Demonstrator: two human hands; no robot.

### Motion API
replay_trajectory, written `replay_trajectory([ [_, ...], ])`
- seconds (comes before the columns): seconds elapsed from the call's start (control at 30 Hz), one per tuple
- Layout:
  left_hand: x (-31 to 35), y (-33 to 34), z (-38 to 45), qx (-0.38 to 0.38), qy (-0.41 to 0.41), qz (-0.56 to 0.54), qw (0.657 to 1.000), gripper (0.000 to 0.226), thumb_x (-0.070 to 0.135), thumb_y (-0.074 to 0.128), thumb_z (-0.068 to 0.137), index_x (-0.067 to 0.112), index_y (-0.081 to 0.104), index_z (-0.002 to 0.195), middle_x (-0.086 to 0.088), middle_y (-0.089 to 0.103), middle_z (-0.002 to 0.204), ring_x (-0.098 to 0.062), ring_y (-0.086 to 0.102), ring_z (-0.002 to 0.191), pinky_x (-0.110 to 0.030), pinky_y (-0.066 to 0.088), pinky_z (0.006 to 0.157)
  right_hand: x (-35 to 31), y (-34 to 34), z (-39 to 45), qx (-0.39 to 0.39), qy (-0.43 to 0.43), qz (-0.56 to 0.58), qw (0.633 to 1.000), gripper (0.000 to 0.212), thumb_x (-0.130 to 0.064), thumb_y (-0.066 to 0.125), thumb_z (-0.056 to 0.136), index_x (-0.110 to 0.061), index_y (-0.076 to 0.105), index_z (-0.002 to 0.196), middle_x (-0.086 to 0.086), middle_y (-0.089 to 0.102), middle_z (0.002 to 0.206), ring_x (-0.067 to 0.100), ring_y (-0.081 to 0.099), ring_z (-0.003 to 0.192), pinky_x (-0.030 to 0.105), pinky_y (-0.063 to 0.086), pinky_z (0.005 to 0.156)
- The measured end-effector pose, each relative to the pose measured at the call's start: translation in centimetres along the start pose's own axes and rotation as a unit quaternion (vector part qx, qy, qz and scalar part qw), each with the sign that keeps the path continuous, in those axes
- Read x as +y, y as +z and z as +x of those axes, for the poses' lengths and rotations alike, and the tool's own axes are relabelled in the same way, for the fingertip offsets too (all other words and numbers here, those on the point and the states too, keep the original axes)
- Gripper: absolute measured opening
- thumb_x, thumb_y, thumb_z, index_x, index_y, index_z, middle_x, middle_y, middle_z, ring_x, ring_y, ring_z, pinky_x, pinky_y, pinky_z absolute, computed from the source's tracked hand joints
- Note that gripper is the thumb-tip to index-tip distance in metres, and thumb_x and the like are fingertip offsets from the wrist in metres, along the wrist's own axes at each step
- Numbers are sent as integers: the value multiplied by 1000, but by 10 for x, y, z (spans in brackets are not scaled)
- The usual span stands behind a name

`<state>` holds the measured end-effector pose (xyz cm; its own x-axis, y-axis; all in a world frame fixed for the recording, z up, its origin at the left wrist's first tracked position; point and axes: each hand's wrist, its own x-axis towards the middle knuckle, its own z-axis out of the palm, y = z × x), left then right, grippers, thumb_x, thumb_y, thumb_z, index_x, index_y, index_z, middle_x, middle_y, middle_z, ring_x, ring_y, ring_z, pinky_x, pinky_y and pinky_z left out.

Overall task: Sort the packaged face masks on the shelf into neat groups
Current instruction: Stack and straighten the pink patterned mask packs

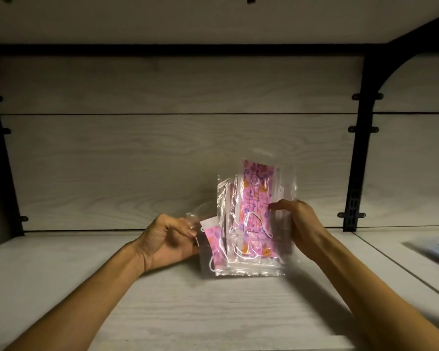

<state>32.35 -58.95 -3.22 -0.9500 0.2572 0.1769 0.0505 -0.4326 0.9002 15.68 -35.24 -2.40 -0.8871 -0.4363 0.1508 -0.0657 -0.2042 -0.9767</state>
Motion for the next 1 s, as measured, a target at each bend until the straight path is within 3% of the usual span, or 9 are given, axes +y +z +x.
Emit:
replay_trajectory([
  [0.1,0,-4,1,20,4,4,1000,68,-7,57,75,-1,52,142,-26,57,139,-37,51,130,-47,32,120,2,-1,2,8,-28,38,999,27,-1,74,80,-6,65,105,17,73,93,30,72,73,34,58,58],
  [0.17,-2,-5,3,52,-3,12,999,63,-4,61,81,-6,47,143,-28,55,139,-39,52,129,-49,36,118,2,0,2,-7,-46,50,998,34,1,73,79,-8,65,111,17,75,100,32,74,81,36,59,64],
  [0.23,-5,-6,5,84,-24,28,996,54,12,62,92,-7,50,142,-29,51,144,-39,51,132,-53,35,118,1,1,1,-22,-63,50,996,36,2,72,79,-11,66,112,13,77,100,32,75,84,36,60,65],
  [0.3,-5,-4,6,103,-40,26,994,50,29,48,102,1,53,144,-25,48,150,-38,44,141,-55,27,122,0,1,1,-24,-77,42,996,35,3,73,79,-12,68,111,10,78,98,31,76,85,35,60,64],
  [0.4,-2,-2,4,126,-35,26,991,57,42,52,102,3,55,142,-24,55,145,-39,53,135,-53,41,114,-2,0,1,-9,-117,8,993,35,1,73,79,-13,70,110,6,78,95,27,75,84,32,59,63],
  [0.53,0,-4,1,147,-11,33,989,68,38,78,84,3,59,139,-27,62,134,-40,64,120,-48,54,95,-7,-1,2,-7,-172,-55,984,30,-2,74,78,-20,74,102,1,78,93,19,75,85,33,57,71],
  [0.7,1,-5,4,167,-9,43,985,63,34,84,77,4,67,129,-25,66,128,-39,66,117,-51,53,99,-11,0,10,-31,-142,-73,987,20,-1,75,78,-12,75,94,8,78,89,29,76,83,36,57,68],
  [0.83,-2,-4,5,124,-27,60,990,65,28,77,83,1,59,138,-28,55,142,-40,55,130,-56,41,113,-16,7,12,-90,-129,-111,981,15,-6,77,78,-19,79,86,10,78,88,29,76,80,35,62,65],
  [1.0,-1,1,7,138,13,73,988,60,38,80,78,3,69,125,-21,70,119,-35,69,106,-51,51,102,-46,14,14,-169,-150,-244,943,6,-13,77,80,-12,77,86,5,78,83,20,76,74,21,57,59],
])
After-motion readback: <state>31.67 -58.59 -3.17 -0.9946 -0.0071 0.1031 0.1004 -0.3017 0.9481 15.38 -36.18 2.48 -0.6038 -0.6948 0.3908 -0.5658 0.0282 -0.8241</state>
